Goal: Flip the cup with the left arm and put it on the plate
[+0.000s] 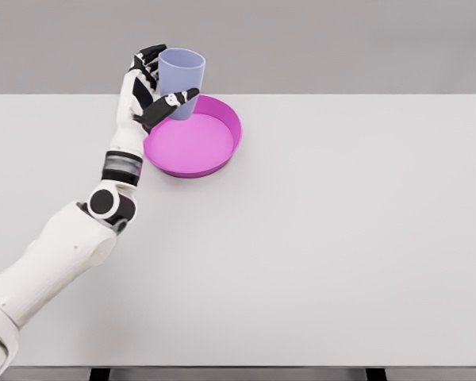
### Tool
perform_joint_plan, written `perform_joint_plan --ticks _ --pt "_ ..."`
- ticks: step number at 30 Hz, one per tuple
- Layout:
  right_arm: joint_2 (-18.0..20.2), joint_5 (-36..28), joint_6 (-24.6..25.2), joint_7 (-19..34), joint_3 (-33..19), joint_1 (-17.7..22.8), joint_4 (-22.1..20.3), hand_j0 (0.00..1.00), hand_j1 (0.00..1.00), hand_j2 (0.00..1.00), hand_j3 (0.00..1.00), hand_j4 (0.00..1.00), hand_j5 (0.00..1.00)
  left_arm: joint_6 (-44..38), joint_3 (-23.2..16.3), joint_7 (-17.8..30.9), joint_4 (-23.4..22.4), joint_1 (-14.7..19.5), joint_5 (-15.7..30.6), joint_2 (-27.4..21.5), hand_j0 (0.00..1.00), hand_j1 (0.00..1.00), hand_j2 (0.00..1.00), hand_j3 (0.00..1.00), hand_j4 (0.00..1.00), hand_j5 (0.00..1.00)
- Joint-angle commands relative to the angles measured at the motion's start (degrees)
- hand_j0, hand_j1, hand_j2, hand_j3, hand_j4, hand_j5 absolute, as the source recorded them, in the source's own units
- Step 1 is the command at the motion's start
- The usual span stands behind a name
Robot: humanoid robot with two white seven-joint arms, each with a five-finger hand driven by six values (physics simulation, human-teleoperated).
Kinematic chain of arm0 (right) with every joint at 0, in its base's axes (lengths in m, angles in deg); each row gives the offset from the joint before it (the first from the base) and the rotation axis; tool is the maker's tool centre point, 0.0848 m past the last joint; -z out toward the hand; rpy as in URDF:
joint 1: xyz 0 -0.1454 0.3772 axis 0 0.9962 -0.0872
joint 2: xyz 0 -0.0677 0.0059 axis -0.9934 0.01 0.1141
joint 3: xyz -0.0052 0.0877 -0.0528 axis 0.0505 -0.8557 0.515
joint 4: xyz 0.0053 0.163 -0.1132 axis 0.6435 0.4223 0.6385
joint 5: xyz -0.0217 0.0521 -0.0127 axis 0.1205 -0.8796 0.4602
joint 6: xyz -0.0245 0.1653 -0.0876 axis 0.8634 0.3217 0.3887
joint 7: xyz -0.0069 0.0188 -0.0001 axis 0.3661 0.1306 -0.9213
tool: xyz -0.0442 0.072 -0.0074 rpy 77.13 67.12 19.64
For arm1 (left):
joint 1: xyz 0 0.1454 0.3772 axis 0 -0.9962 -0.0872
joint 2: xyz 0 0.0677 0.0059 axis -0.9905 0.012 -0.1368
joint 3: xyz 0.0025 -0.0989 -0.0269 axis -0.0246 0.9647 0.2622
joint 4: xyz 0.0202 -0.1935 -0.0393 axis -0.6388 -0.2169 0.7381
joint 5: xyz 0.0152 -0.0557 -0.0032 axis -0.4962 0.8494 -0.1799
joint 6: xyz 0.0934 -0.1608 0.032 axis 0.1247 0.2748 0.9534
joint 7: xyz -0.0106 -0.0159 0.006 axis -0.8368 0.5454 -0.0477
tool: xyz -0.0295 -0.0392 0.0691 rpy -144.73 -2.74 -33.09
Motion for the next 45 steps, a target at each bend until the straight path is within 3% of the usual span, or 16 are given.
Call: perform_joint_plan --ticks 1,16,19,23,28,45 --pt "0.0 0.0 0.0 0.0 0.0 0.0 0.0 1.0 1.0 1.0 1.0 1.0 1.0 0.0 -0.4 -1.8 -0.1 0.0 -0.3 1.2 0.34 0.34 0.34 0.34 0.34 0.34" --pt "0.0 0.0 0.0 0.0 0.1 0.0 0.0 1.0 1.0 1.0 1.0 1.0 1.0 0.0 -0.8 -1.7 -2.4 -1.0 -1.2 2.9 0.36 0.36 0.36 0.36 0.36 0.36" --pt "0.0 0.0 0.0 0.0 0.0 0.0 0.0 1.0 1.0 1.0 1.0 1.0 1.0 0.0 -0.8 -1.8 -2.9 -0.9 -1.2 3.1 0.5 0.5 0.5 0.5 0.5 0.5" --pt "0.0 0.0 0.0 0.1 0.0 0.0 0.0 1.0 1.0 1.0 1.0 1.0 1.0 0.0 -0.7 -1.7 -2.8 -0.6 -1.2 3.1 0.55 0.55 0.55 0.55 0.55 0.55" --pt "0.0 0.0 0.0 0.0 0.0 0.0 0.0 1.0 1.0 1.0 1.0 1.0 1.0 0.0 -0.8 -1.7 -2.5 -0.4 -1.2 3.1 0.71 0.71 0.71 0.71 0.71 0.71" --pt "0.0 0.0 0.0 0.0 0.0 0.0 0.0 1.0 1.0 1.0 1.0 1.0 1.0 0.0 -0.7 -1.7 -2.1 -0.6 -1.3 2.4 0.94 0.94 0.94 0.94 0.94 0.94"
